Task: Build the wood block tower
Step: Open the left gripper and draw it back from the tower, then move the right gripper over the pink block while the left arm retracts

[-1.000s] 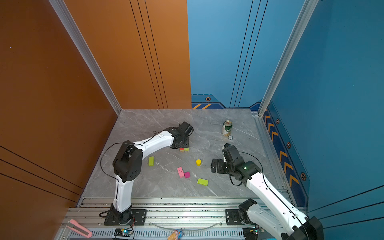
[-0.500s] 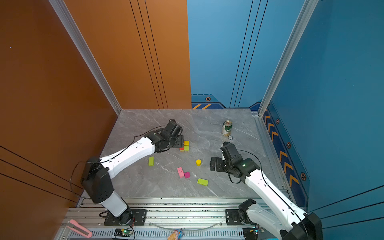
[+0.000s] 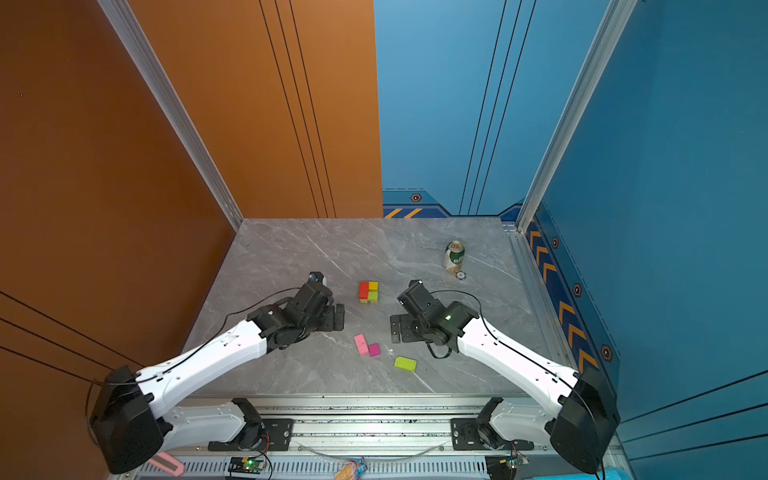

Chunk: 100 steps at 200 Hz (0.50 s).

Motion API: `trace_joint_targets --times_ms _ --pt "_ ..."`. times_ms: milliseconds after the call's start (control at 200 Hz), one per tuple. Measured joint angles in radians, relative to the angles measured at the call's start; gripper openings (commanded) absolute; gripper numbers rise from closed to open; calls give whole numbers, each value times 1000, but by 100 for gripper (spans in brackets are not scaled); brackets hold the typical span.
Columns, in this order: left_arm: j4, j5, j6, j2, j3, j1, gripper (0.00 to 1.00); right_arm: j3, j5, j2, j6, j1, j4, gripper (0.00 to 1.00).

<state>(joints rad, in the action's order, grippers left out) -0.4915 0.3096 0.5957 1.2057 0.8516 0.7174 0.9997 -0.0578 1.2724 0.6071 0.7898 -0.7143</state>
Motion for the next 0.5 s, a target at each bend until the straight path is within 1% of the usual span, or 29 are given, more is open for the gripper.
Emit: trace_joint_targets --times_ms 205,290,501 --pt "-3 -3 46 -163 -155 4 98 85 -7 154 0 47 19 89" --pt "-13 -4 64 -221 -195 4 98 129 -7 219 -2 63 22 85" --pt "-32 -26 116 -350 -282 5 98 224 0 353 -6 99 36 81"
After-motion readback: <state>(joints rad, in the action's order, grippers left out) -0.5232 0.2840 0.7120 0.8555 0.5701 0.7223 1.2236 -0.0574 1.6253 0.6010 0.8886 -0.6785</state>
